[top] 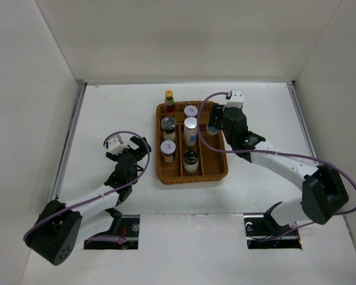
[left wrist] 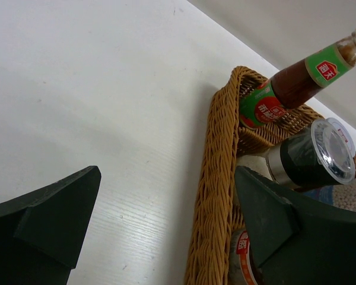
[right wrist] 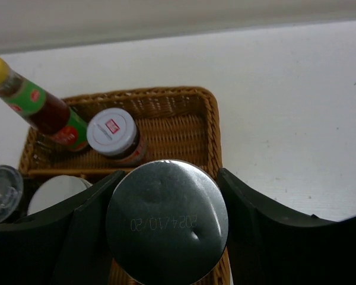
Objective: Organize the condiment bottles
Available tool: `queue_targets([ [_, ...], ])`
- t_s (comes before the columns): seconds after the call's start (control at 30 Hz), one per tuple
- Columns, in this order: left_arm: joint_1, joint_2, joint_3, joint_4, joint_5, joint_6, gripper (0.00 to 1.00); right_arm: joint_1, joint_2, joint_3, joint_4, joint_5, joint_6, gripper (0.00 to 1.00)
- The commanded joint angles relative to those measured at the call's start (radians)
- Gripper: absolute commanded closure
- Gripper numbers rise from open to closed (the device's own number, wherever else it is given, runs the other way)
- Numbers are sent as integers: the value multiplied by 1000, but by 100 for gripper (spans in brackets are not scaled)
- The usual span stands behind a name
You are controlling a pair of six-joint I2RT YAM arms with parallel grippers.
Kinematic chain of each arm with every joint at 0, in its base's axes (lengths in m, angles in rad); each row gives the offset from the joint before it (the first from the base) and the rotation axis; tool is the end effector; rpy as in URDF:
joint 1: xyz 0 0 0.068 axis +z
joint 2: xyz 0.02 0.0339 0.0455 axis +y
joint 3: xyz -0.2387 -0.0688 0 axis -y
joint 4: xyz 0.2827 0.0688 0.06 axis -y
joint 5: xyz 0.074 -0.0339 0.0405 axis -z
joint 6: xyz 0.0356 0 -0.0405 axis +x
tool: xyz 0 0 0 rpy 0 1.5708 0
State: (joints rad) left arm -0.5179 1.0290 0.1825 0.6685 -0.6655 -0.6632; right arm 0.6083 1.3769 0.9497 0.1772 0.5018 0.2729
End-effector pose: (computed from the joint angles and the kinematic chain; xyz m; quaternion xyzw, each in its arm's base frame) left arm 0.2103 -0.0945 0.1280 -0.2616 0.7080 -0.1294 0.6431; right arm 0.3036 0.1906 0.2592 0.0225 0.7797 0.0761 0.6211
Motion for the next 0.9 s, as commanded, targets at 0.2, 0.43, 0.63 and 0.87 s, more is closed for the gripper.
queue_targets([
  [0.2, 9, 14, 28, 13, -5, -16, 0, 9, 143, -6, 179, 14, 9, 46],
  [0.43, 19, 48, 133, -202, -43, -53, 0, 29, 165, -14, 196, 30, 11, 11],
  [0.63, 26, 17, 181, -300, -37, -92, 0, 34, -7, -100, 188, 122, 74, 0],
  [0.87, 46, 5, 279, -423, -8, -84, 0, 9, -292, -372, 242, 184, 242, 0],
])
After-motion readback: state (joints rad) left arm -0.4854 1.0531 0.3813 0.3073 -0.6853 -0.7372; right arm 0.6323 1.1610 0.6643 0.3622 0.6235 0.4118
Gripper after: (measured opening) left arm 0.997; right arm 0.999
